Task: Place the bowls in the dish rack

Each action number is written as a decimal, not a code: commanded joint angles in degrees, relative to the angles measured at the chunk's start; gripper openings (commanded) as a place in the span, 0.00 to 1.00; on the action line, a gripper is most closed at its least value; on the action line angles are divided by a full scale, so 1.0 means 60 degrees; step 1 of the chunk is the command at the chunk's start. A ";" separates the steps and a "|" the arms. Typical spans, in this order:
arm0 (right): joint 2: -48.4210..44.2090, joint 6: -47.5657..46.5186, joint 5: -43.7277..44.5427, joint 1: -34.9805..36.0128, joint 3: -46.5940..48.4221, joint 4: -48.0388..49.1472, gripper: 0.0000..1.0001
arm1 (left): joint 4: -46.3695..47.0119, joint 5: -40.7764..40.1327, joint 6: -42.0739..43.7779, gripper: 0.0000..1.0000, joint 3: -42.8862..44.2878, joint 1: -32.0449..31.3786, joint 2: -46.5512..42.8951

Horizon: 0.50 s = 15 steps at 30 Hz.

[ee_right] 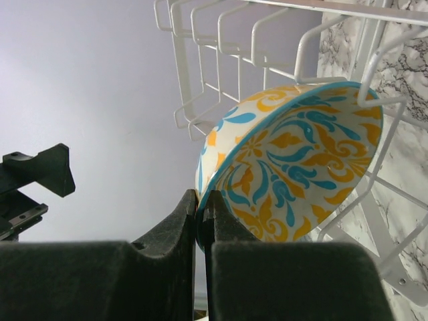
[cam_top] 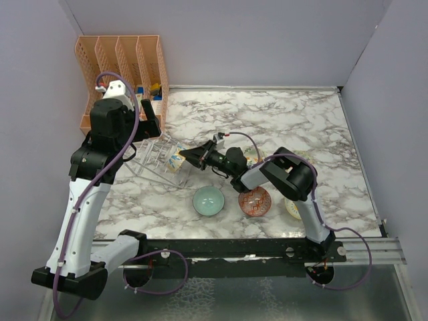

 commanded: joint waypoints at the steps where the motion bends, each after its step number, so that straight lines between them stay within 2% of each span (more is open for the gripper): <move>1: -0.0159 0.0289 -0.0425 0.0033 0.0005 0.0450 0.11 | 0.0107 -0.0091 0.0096 0.99 -0.0139 -0.0046 -0.0221; 6: -0.0021 0.0441 -0.0667 0.0029 0.0058 0.0221 0.36 | 0.0150 -0.0057 0.0080 0.99 -0.0158 -0.0046 -0.0206; 15: -0.0482 0.0175 -0.0847 0.0033 0.0078 -0.0775 0.54 | 0.0157 -0.0115 0.0100 0.99 -0.0154 -0.0046 -0.0236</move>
